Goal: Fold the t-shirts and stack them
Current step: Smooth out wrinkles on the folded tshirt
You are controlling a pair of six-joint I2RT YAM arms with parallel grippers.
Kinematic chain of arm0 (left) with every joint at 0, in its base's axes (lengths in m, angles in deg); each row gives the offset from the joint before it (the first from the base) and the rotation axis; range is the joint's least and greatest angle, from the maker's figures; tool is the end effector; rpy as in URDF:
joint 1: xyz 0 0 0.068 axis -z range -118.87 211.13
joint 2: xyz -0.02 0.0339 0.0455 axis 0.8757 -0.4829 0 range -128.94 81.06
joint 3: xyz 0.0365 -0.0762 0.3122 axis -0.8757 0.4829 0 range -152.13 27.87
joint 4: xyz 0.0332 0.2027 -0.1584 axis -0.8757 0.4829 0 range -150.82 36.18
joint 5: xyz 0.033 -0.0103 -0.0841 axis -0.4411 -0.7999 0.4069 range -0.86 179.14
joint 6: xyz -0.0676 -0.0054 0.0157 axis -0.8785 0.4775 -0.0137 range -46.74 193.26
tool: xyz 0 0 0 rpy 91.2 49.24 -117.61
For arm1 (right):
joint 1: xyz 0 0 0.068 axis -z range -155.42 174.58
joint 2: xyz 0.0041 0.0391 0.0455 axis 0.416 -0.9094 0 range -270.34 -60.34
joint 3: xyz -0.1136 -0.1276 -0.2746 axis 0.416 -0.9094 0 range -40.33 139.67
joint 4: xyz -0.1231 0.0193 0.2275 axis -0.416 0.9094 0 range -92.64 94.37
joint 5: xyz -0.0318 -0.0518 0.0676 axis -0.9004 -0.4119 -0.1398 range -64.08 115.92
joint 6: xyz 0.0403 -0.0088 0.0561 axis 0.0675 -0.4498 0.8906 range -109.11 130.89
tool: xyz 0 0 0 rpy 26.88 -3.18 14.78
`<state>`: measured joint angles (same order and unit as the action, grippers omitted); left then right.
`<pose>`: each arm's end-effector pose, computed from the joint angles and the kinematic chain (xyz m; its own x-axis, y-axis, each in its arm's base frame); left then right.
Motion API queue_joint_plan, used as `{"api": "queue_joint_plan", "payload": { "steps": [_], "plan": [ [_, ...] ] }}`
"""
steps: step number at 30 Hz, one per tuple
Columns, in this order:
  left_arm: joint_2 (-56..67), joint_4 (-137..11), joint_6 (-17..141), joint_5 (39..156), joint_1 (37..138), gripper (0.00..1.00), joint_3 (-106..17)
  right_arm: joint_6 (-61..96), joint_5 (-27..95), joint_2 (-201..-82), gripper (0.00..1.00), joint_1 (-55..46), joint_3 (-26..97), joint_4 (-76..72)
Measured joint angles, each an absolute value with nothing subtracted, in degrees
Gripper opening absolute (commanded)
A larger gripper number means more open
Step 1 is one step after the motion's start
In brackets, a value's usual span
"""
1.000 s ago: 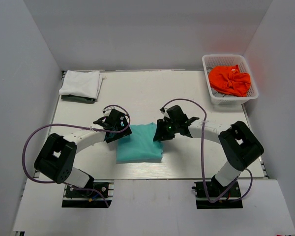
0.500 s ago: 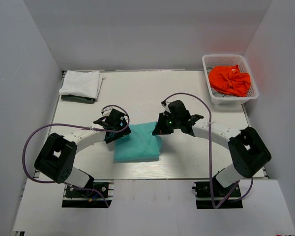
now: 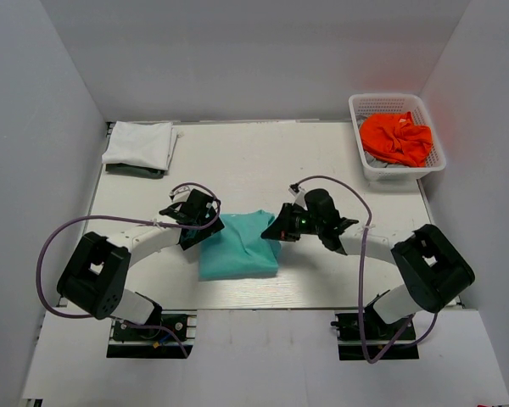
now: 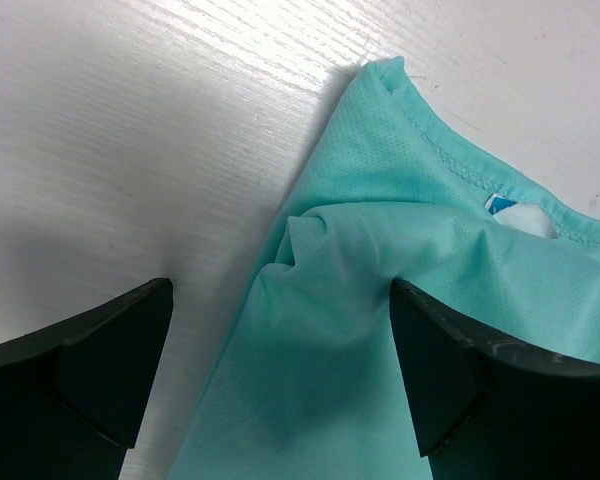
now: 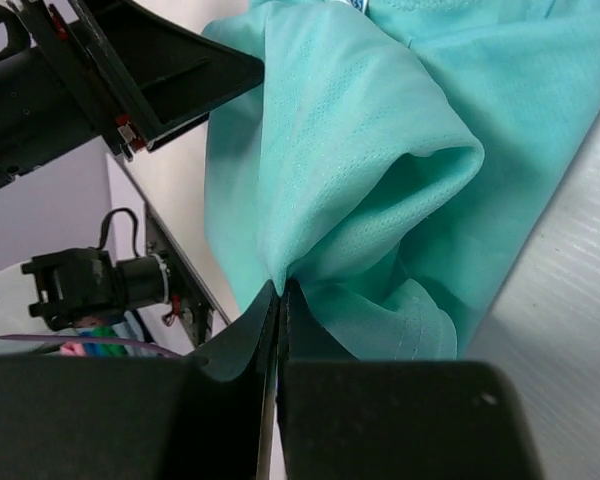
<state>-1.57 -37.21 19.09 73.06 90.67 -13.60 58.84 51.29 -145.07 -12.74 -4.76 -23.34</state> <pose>0.2309 -0.1128 0.1962 -0.7616 -0.4638 -0.4526 -0.4209 0.8851 -0.1988 0.2280 0.2043 0.2241 -0.8830 0.1705 -0.4373 -0.2863 0.5428 0.7896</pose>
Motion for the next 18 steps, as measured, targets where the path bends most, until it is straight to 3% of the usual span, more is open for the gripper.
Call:
{"api": "queue_joint_plan", "payload": {
  "steps": [4, 9, 11, 12, 14, 15, 18],
  "plan": [
    [-1.31, -36.75, 18.52, 72.74, 90.58, 1.00, -13.43, 60.19, 52.07, -146.01, 0.01, -11.36, -7.05, -26.99],
    [-1.22, -35.85, 18.11, 72.08, 90.58, 1.00, -13.41, 56.02, 48.25, -146.23, 0.56, -9.53, -4.28, -20.46],
    [-1.22, -35.76, 18.06, 71.93, 90.58, 1.00, -13.41, 53.50, 45.95, -145.86, 0.61, -9.31, -2.29, -17.01],
    [-1.22, -35.74, 18.02, 71.84, 90.58, 1.00, -13.41, 51.97, 44.90, -145.38, 0.75, -9.31, -1.33, -15.08],
    [-1.22, -35.63, 17.91, 71.69, 90.58, 1.00, -13.41, 49.15, 43.18, -144.17, 0.76, -9.40, 0.49, -11.50],
    [-1.22, -35.59, 17.89, 71.62, 90.58, 1.00, -13.41, 47.95, 42.78, -143.63, 0.89, -9.46, 1.08, -10.25],
    [-1.22, -35.52, 17.67, 71.51, 90.58, 1.00, -13.43, 45.00, 42.15, -142.25, 0.90, -9.94, 2.15, -6.30]
  ]
}}
